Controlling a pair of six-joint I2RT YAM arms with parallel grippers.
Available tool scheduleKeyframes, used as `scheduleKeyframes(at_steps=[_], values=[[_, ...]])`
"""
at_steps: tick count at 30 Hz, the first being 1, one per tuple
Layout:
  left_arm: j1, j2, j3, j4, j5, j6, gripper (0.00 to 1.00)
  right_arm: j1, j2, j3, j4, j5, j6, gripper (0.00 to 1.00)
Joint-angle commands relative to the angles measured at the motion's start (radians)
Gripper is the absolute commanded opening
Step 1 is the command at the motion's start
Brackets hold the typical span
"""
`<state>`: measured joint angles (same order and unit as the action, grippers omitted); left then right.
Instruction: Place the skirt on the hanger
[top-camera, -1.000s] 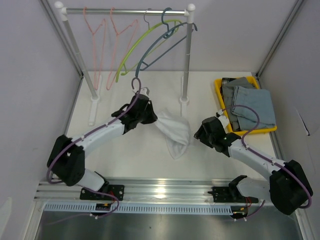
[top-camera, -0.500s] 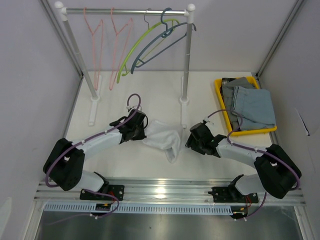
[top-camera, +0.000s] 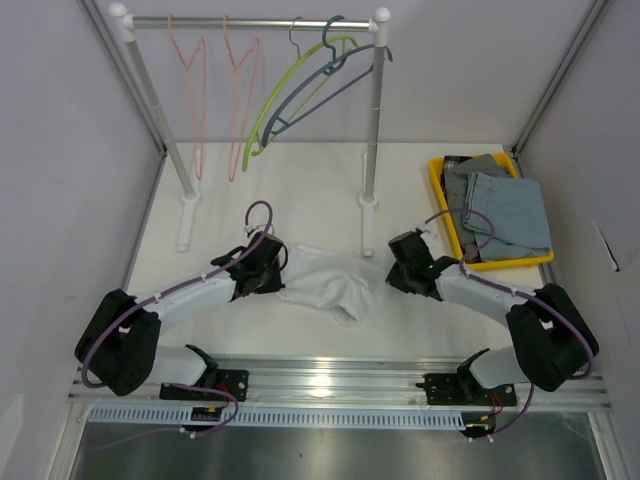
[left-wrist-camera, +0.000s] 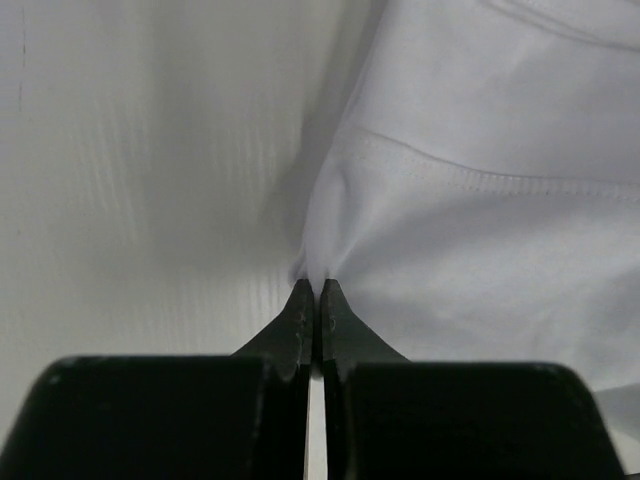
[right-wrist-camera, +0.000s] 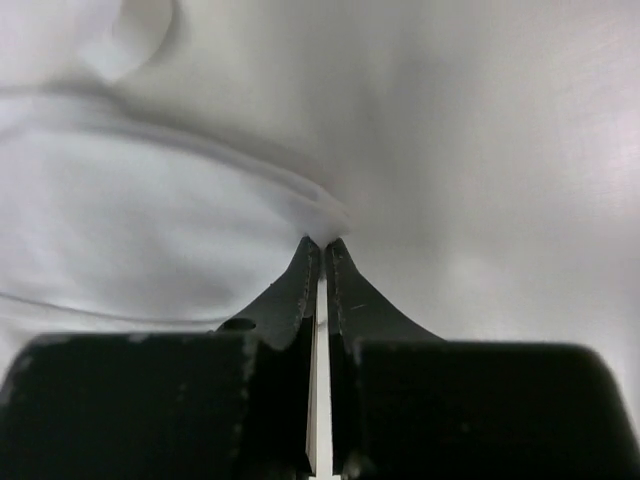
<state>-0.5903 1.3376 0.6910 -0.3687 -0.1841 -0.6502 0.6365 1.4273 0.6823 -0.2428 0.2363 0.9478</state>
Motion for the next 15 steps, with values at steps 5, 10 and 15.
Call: scheduleKeyframes(at_steps=[5, 10, 15], values=[[0.014, -0.083, -0.122, 0.048, 0.02, -0.08, 0.0, -0.158, -0.144, 0.256, -0.222, 0.054, -0.344, 0.0], [0.015, -0.123, -0.136, 0.063, 0.055, -0.06, 0.37, -0.077, -0.082, 0.312, -0.243, 0.041, -0.406, 0.0], [0.014, -0.209, -0.05, 0.093, 0.034, -0.011, 0.76, 0.003, -0.019, 0.296, -0.247, 0.069, -0.4, 0.0]])
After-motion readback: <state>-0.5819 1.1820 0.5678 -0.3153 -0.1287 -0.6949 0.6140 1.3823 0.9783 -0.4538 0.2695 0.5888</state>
